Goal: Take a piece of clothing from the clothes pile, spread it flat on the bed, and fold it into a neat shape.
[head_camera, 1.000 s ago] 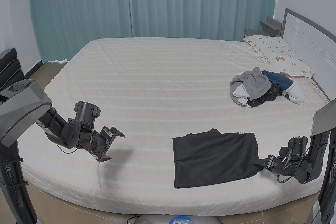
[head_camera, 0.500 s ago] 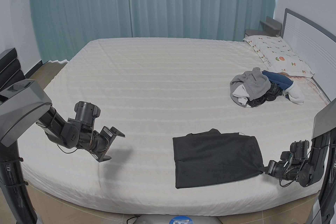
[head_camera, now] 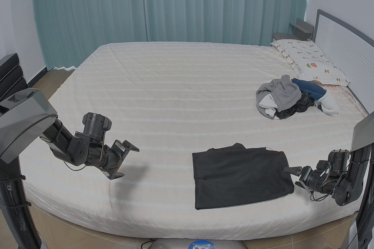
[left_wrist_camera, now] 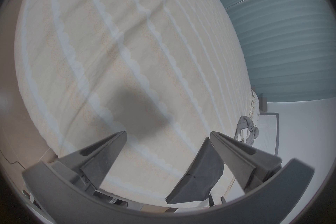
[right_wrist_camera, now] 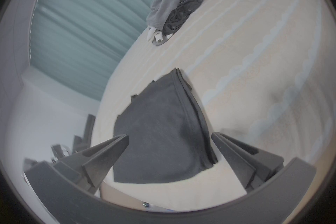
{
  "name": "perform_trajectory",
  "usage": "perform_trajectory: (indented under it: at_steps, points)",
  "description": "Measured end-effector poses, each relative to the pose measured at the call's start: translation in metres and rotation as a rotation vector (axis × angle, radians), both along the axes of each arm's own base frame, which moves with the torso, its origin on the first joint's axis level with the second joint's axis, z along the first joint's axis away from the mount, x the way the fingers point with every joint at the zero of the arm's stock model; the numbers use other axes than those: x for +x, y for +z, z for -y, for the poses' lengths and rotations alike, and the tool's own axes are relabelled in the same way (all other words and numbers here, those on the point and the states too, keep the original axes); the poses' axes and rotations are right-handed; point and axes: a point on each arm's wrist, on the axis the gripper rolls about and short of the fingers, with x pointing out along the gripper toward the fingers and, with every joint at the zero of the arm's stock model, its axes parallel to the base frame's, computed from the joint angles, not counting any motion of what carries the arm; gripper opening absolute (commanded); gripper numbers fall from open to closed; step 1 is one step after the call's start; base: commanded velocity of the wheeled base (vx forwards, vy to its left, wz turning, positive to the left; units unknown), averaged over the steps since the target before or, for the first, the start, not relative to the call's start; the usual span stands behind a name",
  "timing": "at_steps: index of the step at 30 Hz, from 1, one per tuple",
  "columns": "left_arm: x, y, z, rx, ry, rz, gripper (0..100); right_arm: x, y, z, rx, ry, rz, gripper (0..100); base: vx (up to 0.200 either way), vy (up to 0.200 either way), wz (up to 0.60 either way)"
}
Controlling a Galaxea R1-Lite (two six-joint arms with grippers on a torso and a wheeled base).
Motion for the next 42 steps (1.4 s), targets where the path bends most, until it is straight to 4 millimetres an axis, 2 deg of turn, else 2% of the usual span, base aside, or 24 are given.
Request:
perform_trajectory:
  at_steps: [6, 10, 13, 30, 42]
  points:
    - [-0.002, 0.001, 0.001, -0.012, 0.005, 0.027, 100, 0.015, 0.010, 0.012, 0.209, -0.082, 0.050, 100, 0.000, 0.000, 0.00]
    - [-0.009, -0.001, 0.011, -0.016, -0.024, 0.020, 100, 0.024, 0.010, 0.023, 0.301, -0.102, 0.064, 100, -0.150, 0.000, 0.00]
    - [-0.013, -0.002, 0.018, -0.014, -0.047, 0.015, 100, 0.026, 0.009, 0.028, 0.313, -0.113, 0.067, 100, 0.000, 0.000, 0.00]
    - [-0.013, 0.001, 0.023, -0.020, -0.061, 0.029, 100, 0.028, 0.004, 0.030, 0.314, -0.119, 0.060, 100, 0.000, 0.000, 0.00]
    - [-0.013, 0.003, 0.032, -0.024, -0.085, 0.039, 100, 0.031, 0.003, 0.029, 0.309, -0.121, 0.064, 100, 0.000, -0.200, 0.00]
